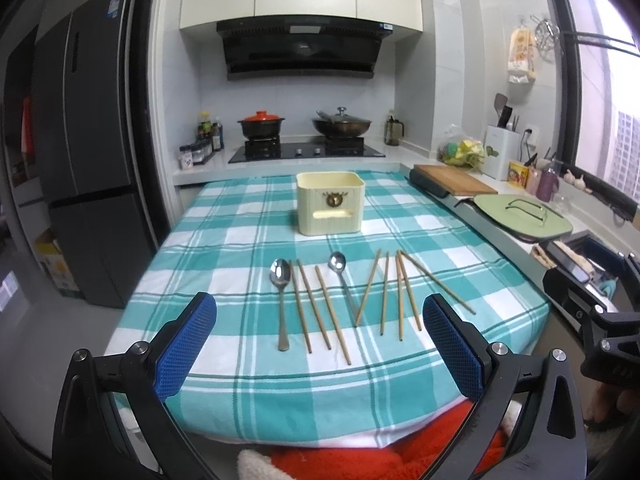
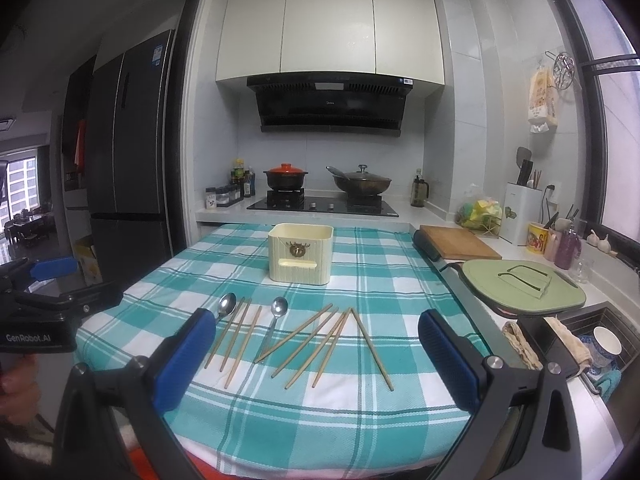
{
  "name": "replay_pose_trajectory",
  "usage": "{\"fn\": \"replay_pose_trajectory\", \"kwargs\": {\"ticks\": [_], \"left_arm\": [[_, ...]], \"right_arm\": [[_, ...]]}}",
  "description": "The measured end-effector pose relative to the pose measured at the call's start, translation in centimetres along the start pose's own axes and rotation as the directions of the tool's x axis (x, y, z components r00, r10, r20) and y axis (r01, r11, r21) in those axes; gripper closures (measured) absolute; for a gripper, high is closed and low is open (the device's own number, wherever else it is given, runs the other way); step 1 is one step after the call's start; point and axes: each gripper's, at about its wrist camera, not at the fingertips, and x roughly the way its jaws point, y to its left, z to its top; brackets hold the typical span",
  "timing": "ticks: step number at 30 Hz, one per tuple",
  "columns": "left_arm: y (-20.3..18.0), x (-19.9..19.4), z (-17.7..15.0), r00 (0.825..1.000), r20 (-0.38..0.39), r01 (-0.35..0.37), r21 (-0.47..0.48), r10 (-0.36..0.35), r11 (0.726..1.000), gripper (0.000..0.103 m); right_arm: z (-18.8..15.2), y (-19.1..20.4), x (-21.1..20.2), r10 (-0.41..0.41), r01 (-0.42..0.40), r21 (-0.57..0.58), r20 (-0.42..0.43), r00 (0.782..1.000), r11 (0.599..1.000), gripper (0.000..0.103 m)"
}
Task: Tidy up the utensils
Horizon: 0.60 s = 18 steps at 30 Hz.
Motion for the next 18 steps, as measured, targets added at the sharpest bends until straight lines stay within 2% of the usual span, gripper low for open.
{"fn": "replay_pose_trajectory", "kwargs": {"ticks": [8,13,18], "left_arm": [[0.3,0.3,0.1,1.0,-0.006,0.006,-0.019,-0.006,1.0,0.0],[0.5,0.1,0.3,0.999,0.017,0.043,-0.03,-0.043,0.999,0.0],[0.6,0.8,0.6,1.0,0.011,0.026,-0.02,-0.026,0.999,0.0]], "right_arm": [[0.1,-0.4,1.0,0.017,-0.017,0.008,-0.014,1.0,1.0,0.0],[0.1,-0.1,1.7,0.032,-0.032,-0.01,-0.03,0.999,0.999,0.0],[0.1,0.4,2.4,0.045,-0.046,-0.027,-0.047,0.998,0.999,0.0]]}}
